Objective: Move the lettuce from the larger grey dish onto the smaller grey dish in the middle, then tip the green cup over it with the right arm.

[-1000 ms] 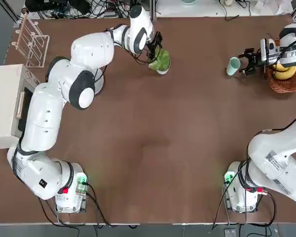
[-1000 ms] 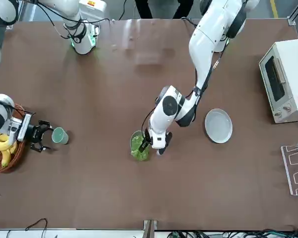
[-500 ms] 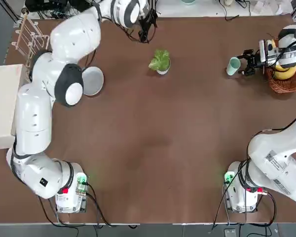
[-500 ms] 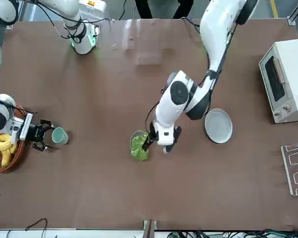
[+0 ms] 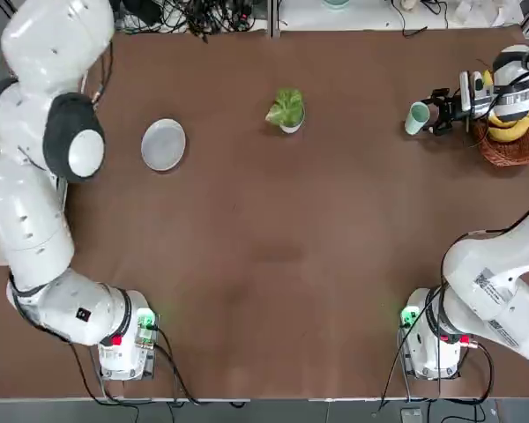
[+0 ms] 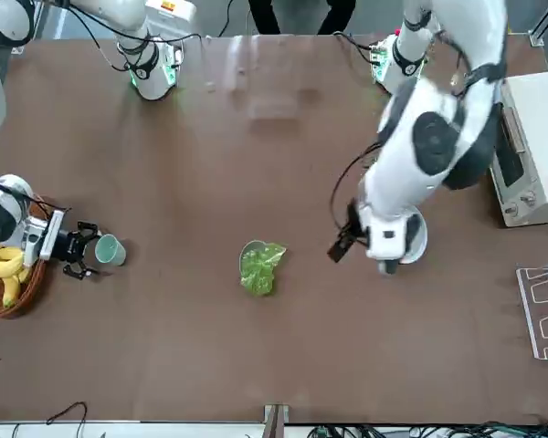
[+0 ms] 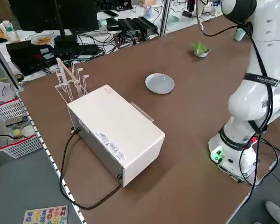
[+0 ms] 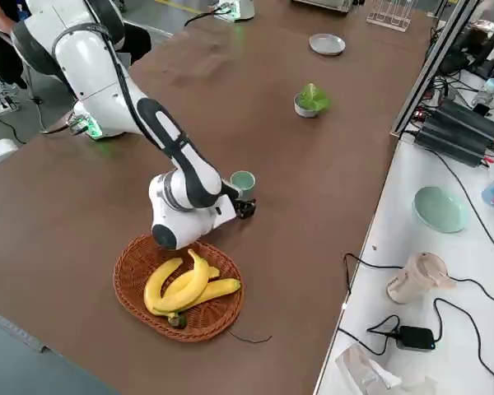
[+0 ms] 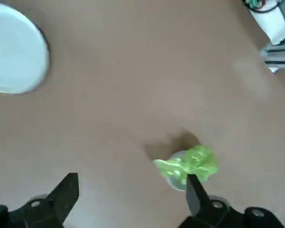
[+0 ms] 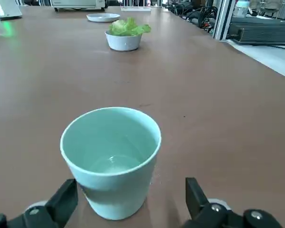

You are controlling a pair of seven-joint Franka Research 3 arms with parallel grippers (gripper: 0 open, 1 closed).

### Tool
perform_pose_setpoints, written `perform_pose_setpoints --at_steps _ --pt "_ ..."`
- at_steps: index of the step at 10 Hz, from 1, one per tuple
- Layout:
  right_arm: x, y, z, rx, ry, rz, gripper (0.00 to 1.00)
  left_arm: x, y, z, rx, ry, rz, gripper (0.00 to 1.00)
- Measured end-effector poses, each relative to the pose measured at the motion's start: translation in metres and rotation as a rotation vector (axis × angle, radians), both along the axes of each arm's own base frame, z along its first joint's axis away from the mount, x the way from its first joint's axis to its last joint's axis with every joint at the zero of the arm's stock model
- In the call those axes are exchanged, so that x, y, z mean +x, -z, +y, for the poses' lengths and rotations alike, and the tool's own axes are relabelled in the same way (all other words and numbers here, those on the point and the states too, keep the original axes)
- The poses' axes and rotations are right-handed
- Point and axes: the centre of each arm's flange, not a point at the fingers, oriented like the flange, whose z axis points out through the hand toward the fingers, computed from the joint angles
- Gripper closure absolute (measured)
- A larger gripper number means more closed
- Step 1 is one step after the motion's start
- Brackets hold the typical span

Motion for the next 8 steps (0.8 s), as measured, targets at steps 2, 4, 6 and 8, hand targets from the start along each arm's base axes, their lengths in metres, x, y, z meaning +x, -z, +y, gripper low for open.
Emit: perform_pose_setpoints --at_steps 2,4,6,8 --pt "0.002 0.002 0.008 0.017 -0.003 -0.001 0.0 -0.01 -0.032 0.055 0.028 0.099 0.025 0.0" --pt "0.004 0.004 0.014 0.027 -0.002 -0.001 0.0 -0.021 -0.05 0.113 0.039 0.255 0.046 0.0" --pt "0.003 0.009 0.014 0.023 0.007 0.002 0.0 -0.039 -0.067 0.157 0.037 0.412 0.045 0.0" --pt "0.004 0.014 0.018 0.028 0.006 0.005 0.0 -0.06 -0.081 0.192 0.03 0.586 0.029 0.0"
